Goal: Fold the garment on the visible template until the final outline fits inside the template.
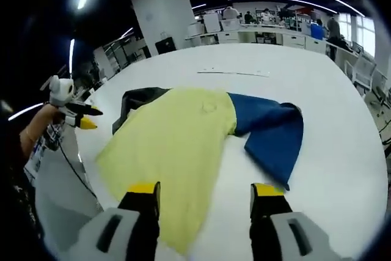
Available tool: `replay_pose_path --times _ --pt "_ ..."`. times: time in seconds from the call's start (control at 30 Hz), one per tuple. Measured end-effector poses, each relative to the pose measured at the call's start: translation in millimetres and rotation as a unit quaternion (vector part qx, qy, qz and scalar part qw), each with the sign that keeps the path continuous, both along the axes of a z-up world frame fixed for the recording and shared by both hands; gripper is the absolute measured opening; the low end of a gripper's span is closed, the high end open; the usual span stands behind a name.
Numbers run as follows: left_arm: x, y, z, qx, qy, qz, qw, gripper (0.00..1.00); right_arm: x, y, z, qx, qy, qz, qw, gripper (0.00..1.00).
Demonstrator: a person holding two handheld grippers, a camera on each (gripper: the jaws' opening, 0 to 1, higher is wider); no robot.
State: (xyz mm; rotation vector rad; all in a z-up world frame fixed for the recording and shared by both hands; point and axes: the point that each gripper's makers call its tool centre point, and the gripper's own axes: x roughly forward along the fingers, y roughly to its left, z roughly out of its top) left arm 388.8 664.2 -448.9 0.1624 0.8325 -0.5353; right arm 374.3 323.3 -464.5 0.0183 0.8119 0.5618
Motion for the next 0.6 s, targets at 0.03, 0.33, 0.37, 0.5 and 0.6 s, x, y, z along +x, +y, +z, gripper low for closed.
replay_pose_path --times 0.03,0.33,0.37,0.5,0.6 --pt "4.2 -0.5 1.1 0.001 -0.002 0.001 1.0000 0.51 4.4 -0.3 1.6 0.000 -0.003 0.002 1.0000 0.59" --pt "52.2 -6.1 10.6 0.016 -0.033 -0.026 0.9990 0.50 51.8 5.0 17.8 0.005 -0.017 0.030 0.9994 0.60" --pt "54.4 -6.9 11.7 0.015 -0.033 -0.025 0.9990 0.50 55.7 5.6 18.4 0.004 -0.018 0.035 0.9992 0.60" --pt "77.6 -3.3 13.8 0.010 -0.041 -0.009 0.9991 0.47 74.6 7.2 20.5 -0.003 -0.024 0.043 0.9988 0.59" --pt "90.9 -4.3 11.2 0.014 -0.042 -0.010 0.9990 0.47 90.6 8.2 21.2 -0.010 -0.025 0.048 0.9985 0.59"
